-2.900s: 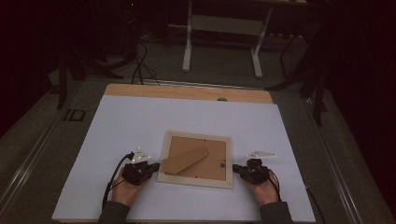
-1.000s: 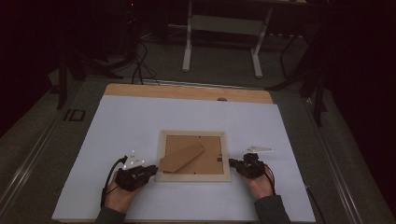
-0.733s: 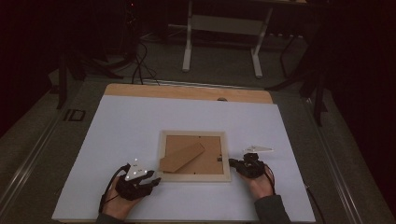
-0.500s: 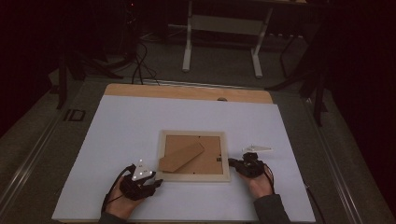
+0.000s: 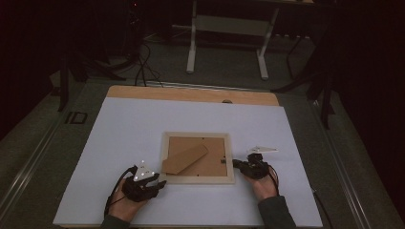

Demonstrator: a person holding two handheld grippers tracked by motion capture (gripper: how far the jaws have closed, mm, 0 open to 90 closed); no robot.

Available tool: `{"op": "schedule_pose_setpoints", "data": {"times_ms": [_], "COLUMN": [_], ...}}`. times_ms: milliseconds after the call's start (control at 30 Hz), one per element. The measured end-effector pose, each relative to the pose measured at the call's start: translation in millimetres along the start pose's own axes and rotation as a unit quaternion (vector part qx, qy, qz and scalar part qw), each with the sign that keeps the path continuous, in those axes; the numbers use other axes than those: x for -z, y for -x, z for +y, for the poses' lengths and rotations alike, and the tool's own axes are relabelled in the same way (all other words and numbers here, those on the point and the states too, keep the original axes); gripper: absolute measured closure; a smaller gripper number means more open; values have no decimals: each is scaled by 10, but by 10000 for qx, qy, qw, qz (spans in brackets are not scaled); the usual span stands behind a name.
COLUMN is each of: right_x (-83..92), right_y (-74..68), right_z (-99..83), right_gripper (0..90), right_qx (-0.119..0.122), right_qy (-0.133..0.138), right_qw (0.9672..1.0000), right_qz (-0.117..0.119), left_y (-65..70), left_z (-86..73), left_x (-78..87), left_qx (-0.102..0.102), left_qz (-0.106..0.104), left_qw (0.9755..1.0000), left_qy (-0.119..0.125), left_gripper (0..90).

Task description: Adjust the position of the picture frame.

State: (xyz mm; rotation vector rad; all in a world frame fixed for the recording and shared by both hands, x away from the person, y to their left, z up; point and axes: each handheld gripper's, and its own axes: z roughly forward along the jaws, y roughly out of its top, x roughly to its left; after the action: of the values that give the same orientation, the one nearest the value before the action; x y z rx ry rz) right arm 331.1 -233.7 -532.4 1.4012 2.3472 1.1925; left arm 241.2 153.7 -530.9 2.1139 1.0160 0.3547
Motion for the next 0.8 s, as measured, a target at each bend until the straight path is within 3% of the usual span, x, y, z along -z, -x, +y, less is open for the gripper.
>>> {"op": "schedule_pose_setpoints", "data": {"times_ms": [800], "right_x": [-120], "right_y": [50], "right_z": [118], "right_gripper": [900], "right_qx": [-15], "right_qy": [35], "right_qw": [10000], "right_qz": [59], "left_y": [-134], "left_z": [51], "left_x": [-52], "left_qx": [216], "left_qz": [97], "left_qw": [9997], "left_qy": [54], "left_gripper": [614]}}
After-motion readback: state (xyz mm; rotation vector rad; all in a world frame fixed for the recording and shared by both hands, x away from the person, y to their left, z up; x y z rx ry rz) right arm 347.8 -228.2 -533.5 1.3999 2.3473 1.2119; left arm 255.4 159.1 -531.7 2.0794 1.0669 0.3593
